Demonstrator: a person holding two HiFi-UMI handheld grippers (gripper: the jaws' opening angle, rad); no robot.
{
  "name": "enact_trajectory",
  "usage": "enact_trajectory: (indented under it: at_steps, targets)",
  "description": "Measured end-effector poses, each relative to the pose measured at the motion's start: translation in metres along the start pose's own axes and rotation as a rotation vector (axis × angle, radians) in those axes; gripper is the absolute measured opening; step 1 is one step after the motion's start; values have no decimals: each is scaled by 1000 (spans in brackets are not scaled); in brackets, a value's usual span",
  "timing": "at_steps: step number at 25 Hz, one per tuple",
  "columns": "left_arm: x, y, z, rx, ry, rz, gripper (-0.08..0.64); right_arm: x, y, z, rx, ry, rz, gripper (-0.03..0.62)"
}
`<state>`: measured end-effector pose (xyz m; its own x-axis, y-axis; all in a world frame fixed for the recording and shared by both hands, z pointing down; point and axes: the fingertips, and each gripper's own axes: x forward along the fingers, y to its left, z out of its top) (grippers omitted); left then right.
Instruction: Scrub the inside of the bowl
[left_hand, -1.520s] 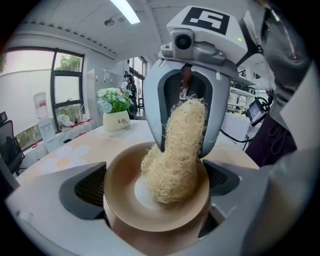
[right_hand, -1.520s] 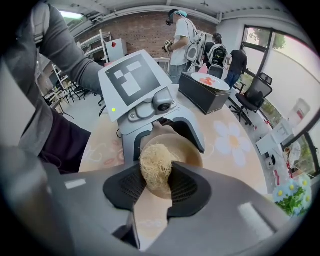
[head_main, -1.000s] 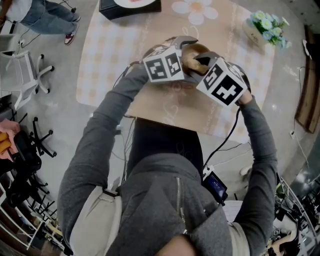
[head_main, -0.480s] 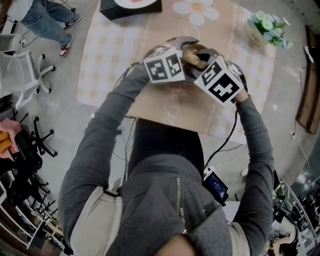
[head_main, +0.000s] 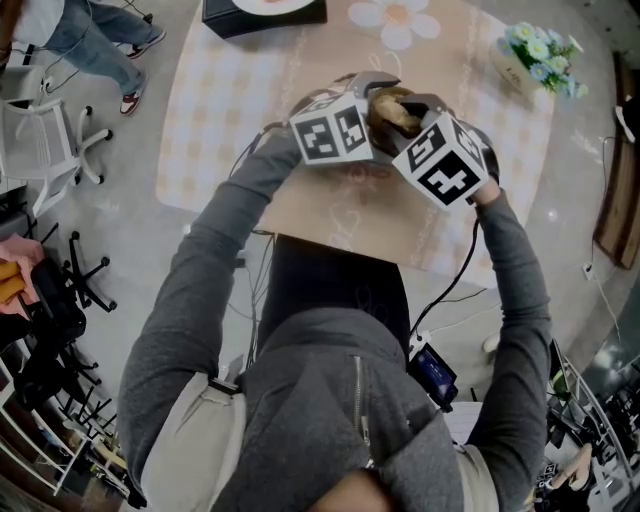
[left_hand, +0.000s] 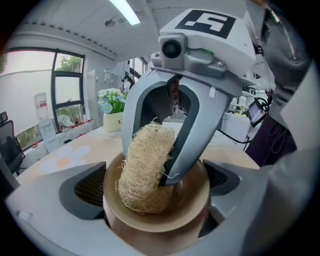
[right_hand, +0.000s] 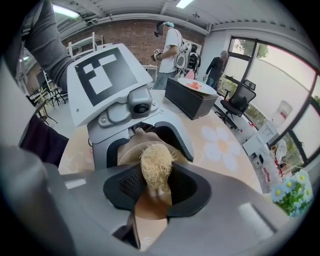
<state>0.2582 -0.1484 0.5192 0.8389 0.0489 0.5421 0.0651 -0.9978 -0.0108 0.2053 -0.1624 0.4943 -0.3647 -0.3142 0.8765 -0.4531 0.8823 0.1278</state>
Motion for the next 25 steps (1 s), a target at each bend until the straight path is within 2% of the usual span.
enact_trajectory:
  at_steps: [12,21,25]
  targets:
    - [1,0,-1,1,2,5,598,-7,-6,-19,-96,100,-33,115]
    - [1,1,0,1,-4,13,598,-11,1,-30,-171,207,16,115]
    - [1,1,0,0,-5,14,598,-12,2,-32,-176,244,52,115]
